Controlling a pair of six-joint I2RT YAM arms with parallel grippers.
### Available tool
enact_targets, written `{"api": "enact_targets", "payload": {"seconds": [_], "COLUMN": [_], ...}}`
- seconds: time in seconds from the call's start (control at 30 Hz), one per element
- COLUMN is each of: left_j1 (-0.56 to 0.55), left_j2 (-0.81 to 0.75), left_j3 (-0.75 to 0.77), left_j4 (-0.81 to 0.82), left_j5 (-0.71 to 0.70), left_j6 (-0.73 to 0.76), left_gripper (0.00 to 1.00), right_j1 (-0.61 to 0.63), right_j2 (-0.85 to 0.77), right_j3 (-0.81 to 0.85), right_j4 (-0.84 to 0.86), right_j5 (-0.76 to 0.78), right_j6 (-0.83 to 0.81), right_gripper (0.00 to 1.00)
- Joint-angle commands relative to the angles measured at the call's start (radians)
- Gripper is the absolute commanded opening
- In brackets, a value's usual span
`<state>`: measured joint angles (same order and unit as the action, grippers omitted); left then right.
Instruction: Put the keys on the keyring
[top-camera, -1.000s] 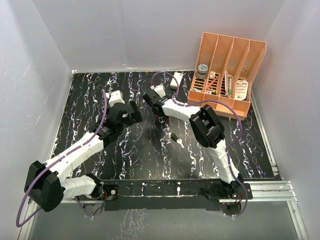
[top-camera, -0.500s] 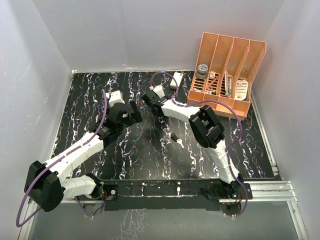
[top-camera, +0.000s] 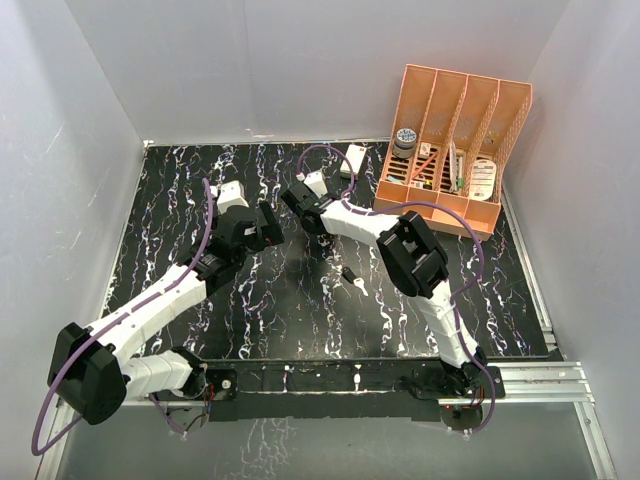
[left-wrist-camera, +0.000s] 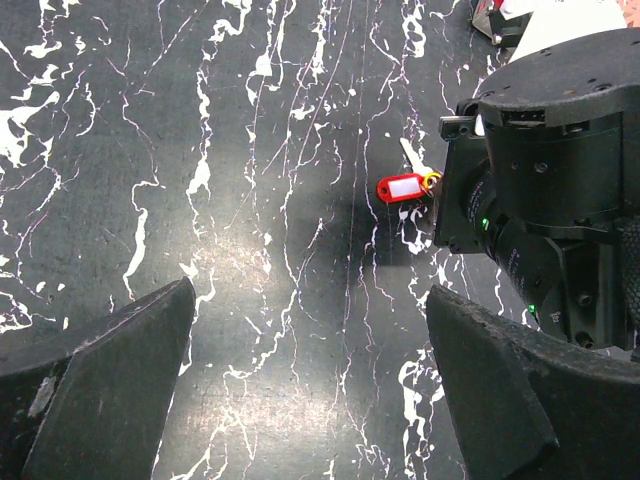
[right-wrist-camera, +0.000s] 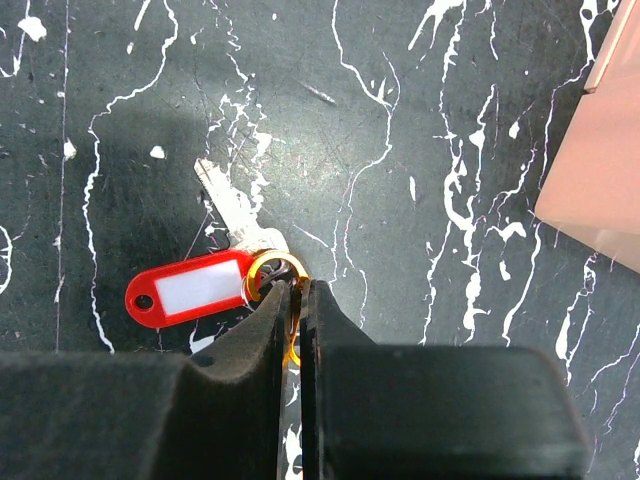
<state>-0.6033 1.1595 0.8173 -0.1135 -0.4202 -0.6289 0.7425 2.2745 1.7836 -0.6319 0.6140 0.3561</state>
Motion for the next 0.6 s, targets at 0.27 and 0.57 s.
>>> {"api": "enact_targets", "payload": {"seconds": [0.27, 0.57], "left_j1": [0.002, 0.002], "left_j2": [-0.045, -0.05], "left_j3": [-0.007, -0.008], "left_j4": [-0.012, -0.014], "left_j5": [-0.021, -0.024], "left_j6": [-0.002, -0.002], "left_gripper": [0.99, 0.99], "right_j1": [0.01, 0.01], "right_j2": [-0.088, -0.083], "right_j3": [-0.016, -0.018], "right_j4": [0.005, 0.007], "right_j5": [0.037, 0.035], "right_j6": [0.027, 0.024], "right_gripper": [0.0, 0.0]}}
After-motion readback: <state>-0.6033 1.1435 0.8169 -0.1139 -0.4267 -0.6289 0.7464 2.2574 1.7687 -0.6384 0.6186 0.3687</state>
